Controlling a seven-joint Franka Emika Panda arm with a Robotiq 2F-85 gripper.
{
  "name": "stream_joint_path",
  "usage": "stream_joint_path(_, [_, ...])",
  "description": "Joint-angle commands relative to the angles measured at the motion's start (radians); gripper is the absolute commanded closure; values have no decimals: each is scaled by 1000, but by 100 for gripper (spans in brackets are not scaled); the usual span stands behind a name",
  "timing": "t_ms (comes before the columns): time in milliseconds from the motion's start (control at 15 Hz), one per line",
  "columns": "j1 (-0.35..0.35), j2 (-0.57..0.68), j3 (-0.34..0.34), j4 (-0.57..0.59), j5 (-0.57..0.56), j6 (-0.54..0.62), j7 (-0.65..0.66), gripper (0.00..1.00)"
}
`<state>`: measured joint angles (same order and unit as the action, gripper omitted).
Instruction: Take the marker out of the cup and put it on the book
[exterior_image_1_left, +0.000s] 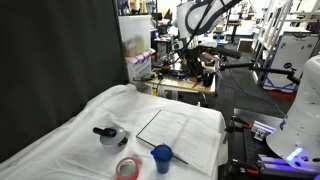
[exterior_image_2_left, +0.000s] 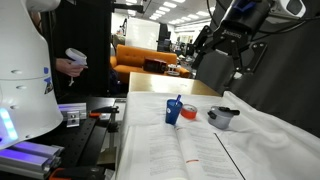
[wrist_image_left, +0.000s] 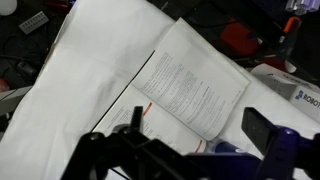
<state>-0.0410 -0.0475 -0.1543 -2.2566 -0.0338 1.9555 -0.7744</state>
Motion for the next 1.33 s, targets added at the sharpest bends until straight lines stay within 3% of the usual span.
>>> stream_joint_path(0, [-17, 0, 17, 1, 1, -2, 0, 0])
stream_joint_path(1267, [-17, 0, 18, 1, 1, 2, -2, 0])
